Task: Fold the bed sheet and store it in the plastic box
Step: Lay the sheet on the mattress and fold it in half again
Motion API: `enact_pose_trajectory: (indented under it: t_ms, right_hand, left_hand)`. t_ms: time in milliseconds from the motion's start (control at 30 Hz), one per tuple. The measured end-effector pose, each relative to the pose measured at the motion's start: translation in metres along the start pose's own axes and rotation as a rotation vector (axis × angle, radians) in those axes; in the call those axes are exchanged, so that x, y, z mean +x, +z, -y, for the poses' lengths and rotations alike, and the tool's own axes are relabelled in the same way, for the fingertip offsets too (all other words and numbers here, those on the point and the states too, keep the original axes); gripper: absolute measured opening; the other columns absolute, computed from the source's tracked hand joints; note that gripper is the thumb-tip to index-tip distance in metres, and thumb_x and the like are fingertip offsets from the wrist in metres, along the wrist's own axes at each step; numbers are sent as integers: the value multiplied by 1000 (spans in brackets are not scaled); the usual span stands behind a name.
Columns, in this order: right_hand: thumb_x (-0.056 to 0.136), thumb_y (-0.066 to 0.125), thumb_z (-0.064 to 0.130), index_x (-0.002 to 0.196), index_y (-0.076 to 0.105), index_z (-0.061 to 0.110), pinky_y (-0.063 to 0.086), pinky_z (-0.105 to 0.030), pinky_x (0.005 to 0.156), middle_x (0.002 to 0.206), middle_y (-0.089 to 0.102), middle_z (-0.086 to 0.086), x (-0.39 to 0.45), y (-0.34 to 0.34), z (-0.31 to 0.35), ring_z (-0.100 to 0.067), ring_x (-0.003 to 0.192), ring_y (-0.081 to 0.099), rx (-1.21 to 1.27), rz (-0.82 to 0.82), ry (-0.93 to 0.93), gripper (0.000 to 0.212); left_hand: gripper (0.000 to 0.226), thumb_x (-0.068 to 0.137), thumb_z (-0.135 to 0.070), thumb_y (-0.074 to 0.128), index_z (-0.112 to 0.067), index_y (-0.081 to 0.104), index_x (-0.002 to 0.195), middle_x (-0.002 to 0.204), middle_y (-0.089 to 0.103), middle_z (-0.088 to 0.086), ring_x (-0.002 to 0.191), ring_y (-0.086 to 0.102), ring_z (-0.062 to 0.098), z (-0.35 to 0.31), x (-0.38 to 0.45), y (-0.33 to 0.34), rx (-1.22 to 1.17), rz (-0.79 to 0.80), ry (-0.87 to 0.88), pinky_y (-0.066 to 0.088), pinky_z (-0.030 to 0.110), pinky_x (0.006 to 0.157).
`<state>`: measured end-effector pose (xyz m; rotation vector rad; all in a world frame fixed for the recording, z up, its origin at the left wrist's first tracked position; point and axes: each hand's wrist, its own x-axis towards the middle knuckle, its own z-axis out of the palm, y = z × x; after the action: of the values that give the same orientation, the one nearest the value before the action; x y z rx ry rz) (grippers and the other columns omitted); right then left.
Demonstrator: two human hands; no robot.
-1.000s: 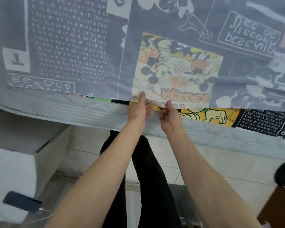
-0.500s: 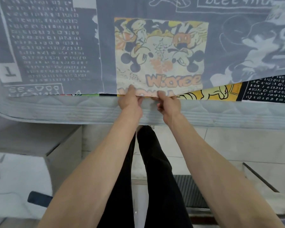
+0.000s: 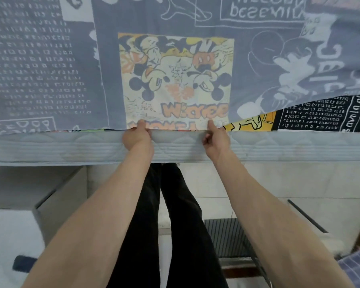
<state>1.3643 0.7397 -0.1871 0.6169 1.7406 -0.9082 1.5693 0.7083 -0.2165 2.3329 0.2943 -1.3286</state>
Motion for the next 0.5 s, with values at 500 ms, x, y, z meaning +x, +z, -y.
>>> enact_pose_trajectory:
  t_ms: [500]
  right_hand:
    - [94,67,13,87,55,19,25,-18,36,66,49,4,27,-84,86,-5,38,31,-15,26,73,14]
  left_hand:
    - [62,94,-46,61,-9,50,143,142,59,10,124,62,28,0,-14,29,246,-270,136,53,46,103]
